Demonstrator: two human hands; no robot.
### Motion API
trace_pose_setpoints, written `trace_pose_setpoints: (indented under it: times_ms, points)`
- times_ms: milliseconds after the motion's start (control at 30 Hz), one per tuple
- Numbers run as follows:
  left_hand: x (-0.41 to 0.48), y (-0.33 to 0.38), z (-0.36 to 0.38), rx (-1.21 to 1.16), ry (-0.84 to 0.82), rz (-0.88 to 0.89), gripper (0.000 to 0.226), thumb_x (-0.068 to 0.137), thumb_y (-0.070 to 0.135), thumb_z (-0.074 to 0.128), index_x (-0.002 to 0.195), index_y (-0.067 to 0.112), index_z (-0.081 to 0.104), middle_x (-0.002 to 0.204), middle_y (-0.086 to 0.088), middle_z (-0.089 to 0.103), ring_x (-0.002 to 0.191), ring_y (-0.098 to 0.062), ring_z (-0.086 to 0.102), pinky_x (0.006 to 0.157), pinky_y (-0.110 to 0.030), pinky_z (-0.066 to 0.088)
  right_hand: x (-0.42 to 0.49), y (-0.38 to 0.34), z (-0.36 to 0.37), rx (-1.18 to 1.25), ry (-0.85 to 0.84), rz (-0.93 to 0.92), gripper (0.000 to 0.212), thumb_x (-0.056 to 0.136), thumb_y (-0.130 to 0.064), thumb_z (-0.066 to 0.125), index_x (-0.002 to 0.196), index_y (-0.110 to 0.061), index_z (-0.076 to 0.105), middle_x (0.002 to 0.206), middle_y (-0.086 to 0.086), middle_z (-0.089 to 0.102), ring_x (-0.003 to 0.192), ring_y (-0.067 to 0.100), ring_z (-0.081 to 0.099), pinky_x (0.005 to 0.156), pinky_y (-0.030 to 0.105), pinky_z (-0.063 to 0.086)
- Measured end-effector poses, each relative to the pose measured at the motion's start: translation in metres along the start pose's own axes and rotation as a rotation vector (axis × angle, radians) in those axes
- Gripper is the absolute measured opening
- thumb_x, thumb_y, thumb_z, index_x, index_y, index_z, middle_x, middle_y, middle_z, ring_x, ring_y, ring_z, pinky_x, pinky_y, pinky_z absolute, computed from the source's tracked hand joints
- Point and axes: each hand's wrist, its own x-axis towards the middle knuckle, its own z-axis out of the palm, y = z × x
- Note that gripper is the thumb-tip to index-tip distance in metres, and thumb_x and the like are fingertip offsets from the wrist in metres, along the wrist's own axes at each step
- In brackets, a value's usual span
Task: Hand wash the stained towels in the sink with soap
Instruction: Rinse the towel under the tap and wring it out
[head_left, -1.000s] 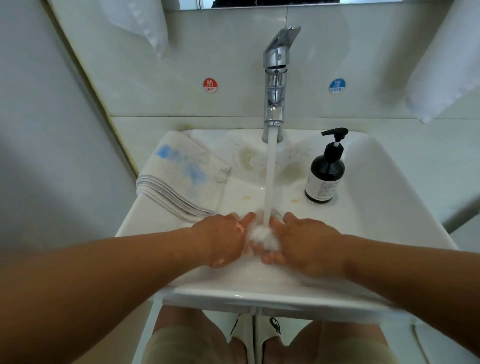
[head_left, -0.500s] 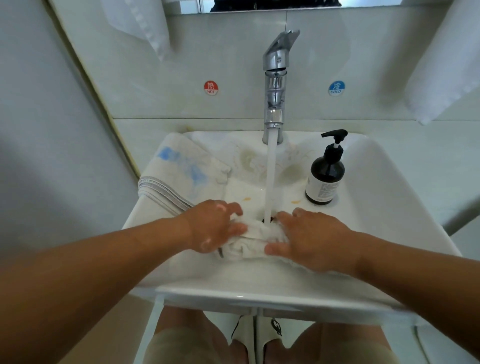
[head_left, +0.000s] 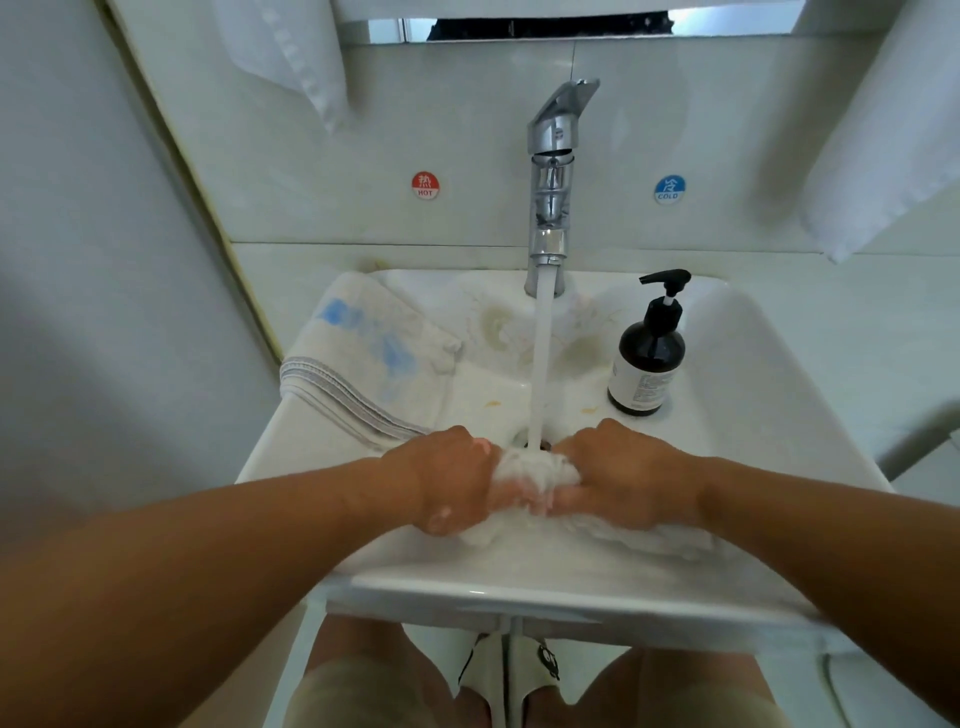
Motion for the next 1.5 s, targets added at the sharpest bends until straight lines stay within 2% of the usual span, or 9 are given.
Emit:
trace_pose_setpoints:
  times_ms: [133,233,333,633,800,1100,1200,1400,1500]
  points:
    - [-0.006,-0.015,-0.010,-0.236,-0.062,-0.028,0.061,0.095,0.075,0.029,0.084,0.024,0.061,0.085,-0.004,0.065,0.083,-0.023,0.063,0.081,-0.039,0.052,-0.010,0.000,-0.006,-0.086,-0.022,0.079,0.077,0.066,-0.097,0.046,0.117,-0.039,0.054,0.104,-0.012,0.066,0.094,0.014,0.064,0.080,0.034,0.052]
    - [-0.010,-0.026,-0.014,-0.162,-0.057,0.026,0.045,0.105,0.055,0.033,0.129,0.026,0.056,0.124,-0.004,0.057,0.115,-0.026,0.056,0.101,-0.034,0.042,-0.022,0.001,-0.003,-0.335,-0.021,0.158,0.101,0.071,-0.096,0.041,0.150,-0.035,0.022,0.136,0.000,0.050,0.115,0.023,0.057,0.095,0.041,0.049]
    - [-0.009,-0.008,-0.009,-0.120,-0.094,0.046,0.069,0.102,0.062,0.032,0.159,0.028,0.013,0.149,-0.007,0.039,0.135,-0.028,0.044,0.111,-0.036,0.035,-0.028,0.001,0.006,-0.378,-0.046,0.046,0.095,0.083,-0.083,0.047,0.154,-0.033,0.009,0.128,0.002,0.049,0.108,0.024,0.057,0.092,0.042,0.051]
    - [0.011,0.009,0.009,-0.097,0.064,-0.123,0.071,0.094,0.074,0.034,0.130,0.017,0.055,0.115,-0.011,0.064,0.099,-0.027,0.062,0.087,-0.040,0.052,-0.011,0.011,0.005,-0.163,0.038,0.066,0.045,0.080,-0.080,0.055,0.086,-0.036,0.047,0.090,-0.006,0.056,0.087,0.017,0.054,0.077,0.037,0.047]
    - [-0.006,-0.015,-0.004,-0.230,0.063,-0.001,0.059,0.084,0.080,0.051,0.104,0.025,0.055,0.085,0.001,0.061,0.078,-0.020,0.058,0.073,-0.035,0.047,-0.016,0.012,-0.004,-0.009,0.163,-0.011,0.057,0.070,-0.080,0.068,0.110,-0.043,0.050,0.089,-0.012,0.062,0.080,0.004,0.055,0.067,0.027,0.042]
    - [-0.006,-0.032,-0.011,-0.327,0.814,0.297,0.050,0.075,0.014,0.087,0.111,0.028,0.054,0.098,0.001,0.059,0.083,-0.016,0.054,0.072,-0.031,0.051,-0.017,-0.004,-0.036,0.496,0.018,-0.029,0.077,0.062,-0.087,0.068,0.123,-0.043,0.052,0.121,-0.016,0.064,0.106,0.006,0.063,0.084,0.025,0.051]
    - [0.002,-0.021,-0.022,-0.209,0.938,0.390,0.043,0.076,0.014,0.086,0.111,0.017,0.062,0.101,-0.003,0.060,0.089,-0.020,0.053,0.076,-0.034,0.050,-0.010,-0.013,-0.043,0.830,-0.124,0.001,0.070,0.078,-0.055,0.079,0.136,-0.021,0.058,0.133,0.004,0.066,0.121,0.024,0.063,0.101,0.040,0.052]
    - [-0.013,-0.033,-0.030,-0.634,0.347,0.007,0.141,0.051,0.060,0.093,0.158,0.045,0.001,0.162,0.011,0.017,0.147,-0.011,0.020,0.119,-0.033,0.027,-0.019,-0.007,-0.038,0.802,0.239,-0.176,0.049,0.072,-0.022,0.083,0.118,-0.024,0.067,0.105,0.001,0.073,0.100,0.023,0.070,0.086,0.035,0.056]
    - [-0.016,-0.025,-0.032,-1.399,0.243,-0.210,0.136,0.044,0.072,0.087,0.157,0.032,0.024,0.154,0.000,0.044,0.136,-0.022,0.049,0.110,-0.044,0.045,-0.026,-0.005,-0.031,0.745,0.383,-0.204,0.055,0.068,-0.016,0.088,0.116,-0.029,0.063,0.102,-0.006,0.069,0.092,0.014,0.068,0.080,0.026,0.054]
